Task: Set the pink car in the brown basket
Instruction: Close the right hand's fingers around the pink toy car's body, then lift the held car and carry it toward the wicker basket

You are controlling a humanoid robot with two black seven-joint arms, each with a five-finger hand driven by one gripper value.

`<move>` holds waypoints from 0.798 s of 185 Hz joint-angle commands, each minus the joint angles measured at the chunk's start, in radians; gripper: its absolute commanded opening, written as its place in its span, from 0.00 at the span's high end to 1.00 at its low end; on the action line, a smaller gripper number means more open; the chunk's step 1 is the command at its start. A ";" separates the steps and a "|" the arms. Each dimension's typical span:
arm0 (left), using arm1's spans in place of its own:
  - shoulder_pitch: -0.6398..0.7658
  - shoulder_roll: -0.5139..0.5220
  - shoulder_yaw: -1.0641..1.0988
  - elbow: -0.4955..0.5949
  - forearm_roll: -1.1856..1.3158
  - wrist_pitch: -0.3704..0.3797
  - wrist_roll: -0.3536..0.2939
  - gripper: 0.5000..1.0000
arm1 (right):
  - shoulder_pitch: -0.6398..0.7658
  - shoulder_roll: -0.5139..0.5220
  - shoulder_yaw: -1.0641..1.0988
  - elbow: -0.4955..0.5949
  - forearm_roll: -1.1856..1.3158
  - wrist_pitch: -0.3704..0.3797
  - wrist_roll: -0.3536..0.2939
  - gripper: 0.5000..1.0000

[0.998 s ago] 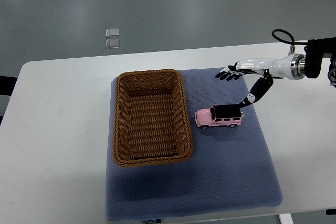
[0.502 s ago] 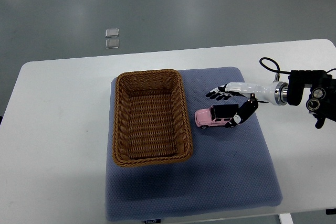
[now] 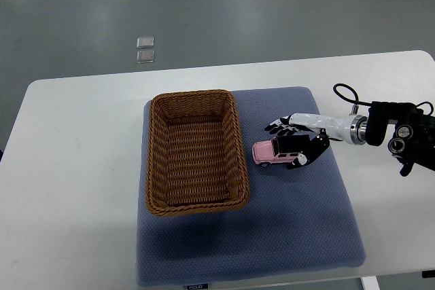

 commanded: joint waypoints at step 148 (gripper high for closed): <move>0.000 0.000 -0.002 0.002 0.000 0.000 0.000 0.00 | 0.087 -0.104 0.077 0.005 -0.025 0.055 0.045 1.00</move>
